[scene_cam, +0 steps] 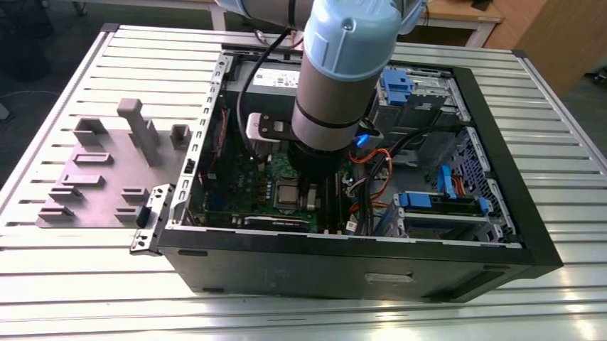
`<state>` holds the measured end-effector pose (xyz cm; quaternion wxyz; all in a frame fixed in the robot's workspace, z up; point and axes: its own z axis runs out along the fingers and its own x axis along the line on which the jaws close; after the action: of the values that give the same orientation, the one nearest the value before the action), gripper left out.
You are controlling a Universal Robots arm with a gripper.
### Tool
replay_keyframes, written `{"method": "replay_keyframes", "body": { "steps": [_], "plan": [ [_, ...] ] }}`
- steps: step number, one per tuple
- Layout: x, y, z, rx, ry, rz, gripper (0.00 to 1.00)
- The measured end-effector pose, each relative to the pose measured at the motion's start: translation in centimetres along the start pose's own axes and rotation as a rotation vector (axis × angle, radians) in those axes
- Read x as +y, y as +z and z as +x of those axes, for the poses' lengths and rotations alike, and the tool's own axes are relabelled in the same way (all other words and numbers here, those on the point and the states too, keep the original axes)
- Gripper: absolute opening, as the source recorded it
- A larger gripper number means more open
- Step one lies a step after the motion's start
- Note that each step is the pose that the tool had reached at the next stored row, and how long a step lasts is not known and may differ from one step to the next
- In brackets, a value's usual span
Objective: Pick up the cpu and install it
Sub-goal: 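Install the first cpu locking lever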
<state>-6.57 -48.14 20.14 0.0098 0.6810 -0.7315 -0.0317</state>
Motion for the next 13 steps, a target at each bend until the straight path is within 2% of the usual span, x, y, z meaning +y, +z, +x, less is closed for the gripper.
{"method": "replay_keyframes", "body": {
  "steps": [13],
  "plan": [
    [-0.13, 0.47, 0.0, 0.0001, -0.004, 0.0002, 0.11]
  ]
}}
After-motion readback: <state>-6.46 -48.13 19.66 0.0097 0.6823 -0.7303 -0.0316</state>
